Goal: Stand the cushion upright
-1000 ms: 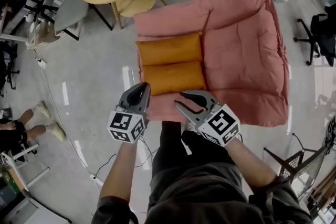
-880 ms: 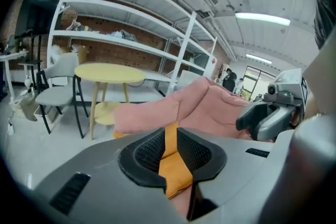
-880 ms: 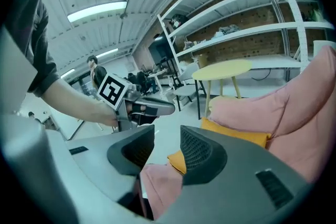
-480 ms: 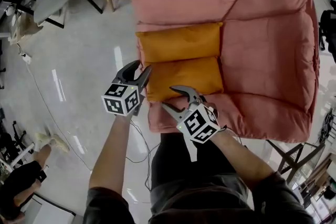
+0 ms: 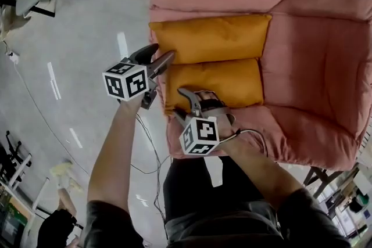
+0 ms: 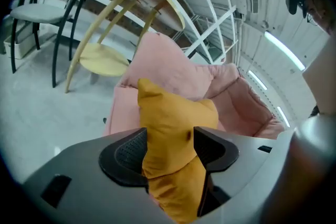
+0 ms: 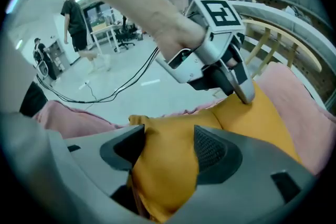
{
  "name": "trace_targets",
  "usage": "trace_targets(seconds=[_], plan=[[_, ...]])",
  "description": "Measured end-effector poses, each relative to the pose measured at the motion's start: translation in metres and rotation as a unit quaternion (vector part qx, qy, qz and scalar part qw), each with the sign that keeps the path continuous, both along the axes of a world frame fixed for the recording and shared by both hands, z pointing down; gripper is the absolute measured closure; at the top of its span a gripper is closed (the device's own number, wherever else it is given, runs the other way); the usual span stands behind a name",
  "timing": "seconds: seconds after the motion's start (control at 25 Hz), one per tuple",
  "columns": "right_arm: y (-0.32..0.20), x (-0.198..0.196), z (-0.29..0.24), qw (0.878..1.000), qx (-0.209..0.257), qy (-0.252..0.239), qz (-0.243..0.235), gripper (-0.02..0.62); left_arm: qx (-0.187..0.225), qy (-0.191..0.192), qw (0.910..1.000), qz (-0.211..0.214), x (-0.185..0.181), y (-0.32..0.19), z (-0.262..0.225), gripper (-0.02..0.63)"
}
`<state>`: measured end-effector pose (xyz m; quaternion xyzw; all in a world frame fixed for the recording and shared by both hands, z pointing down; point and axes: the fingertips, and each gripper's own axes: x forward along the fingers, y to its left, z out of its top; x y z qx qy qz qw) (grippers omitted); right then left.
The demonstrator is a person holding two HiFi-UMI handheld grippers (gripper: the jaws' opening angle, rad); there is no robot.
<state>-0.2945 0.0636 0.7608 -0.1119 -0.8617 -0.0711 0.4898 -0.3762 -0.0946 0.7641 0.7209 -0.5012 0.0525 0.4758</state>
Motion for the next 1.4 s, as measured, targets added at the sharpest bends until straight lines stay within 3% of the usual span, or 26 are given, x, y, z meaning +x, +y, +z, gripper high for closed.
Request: trace_targets(seconds=[0.2,0.36,0.52,0.76,0.96,1.04,1.2,1.32,1.4], plan=[[-0.003,0.003,0.029,0.997,0.066,0.028,-0.034,0.351,-0.012,0.017,0.9998,-0.004,0.004,-0.008,0.023,0.341],[-0.010,0.006,0.020,0.996,0.082,0.020,-0.035,0.497,-0.012,0.025,0.9994,0.022,0.012,-0.009,0.016,0.419],[-0.013,0.010,-0.012,0.996,0.085,0.005,-0.025,0.545,0.004,0.047,0.9985,0.028,0.017,-0.007,-0.010,0.480],[-0.025,0.008,-0.077,0.994,0.089,-0.061,0.003,0.555,0.018,0.064,0.9972,0.035,0.020,-0.012,-0.072,0.519],[-0.034,0.026,-0.150,0.987,0.093,-0.128,0.018,0.560,-0.031,0.076,0.9964,-0.022,0.017,-0.014,-0.133,0.532],[-0.040,0.034,-0.173,0.983,0.099,-0.153,0.031,0.566,-0.054,0.062,0.9962,-0.027,0.018,-0.015,-0.155,0.539],[-0.061,0.056,-0.203,0.971,0.112,-0.196,0.073,0.574,-0.092,0.033,0.9952,0.011,0.041,-0.034,-0.196,0.548],[-0.081,0.091,-0.208,0.964,0.115,-0.201,0.128,0.575,-0.108,0.066,0.9919,0.007,0.066,-0.056,-0.211,0.566],[-0.095,0.124,-0.208,0.958,0.113,-0.195,0.175,0.575,-0.102,0.121,0.9873,0.006,0.100,-0.073,-0.218,0.581]])
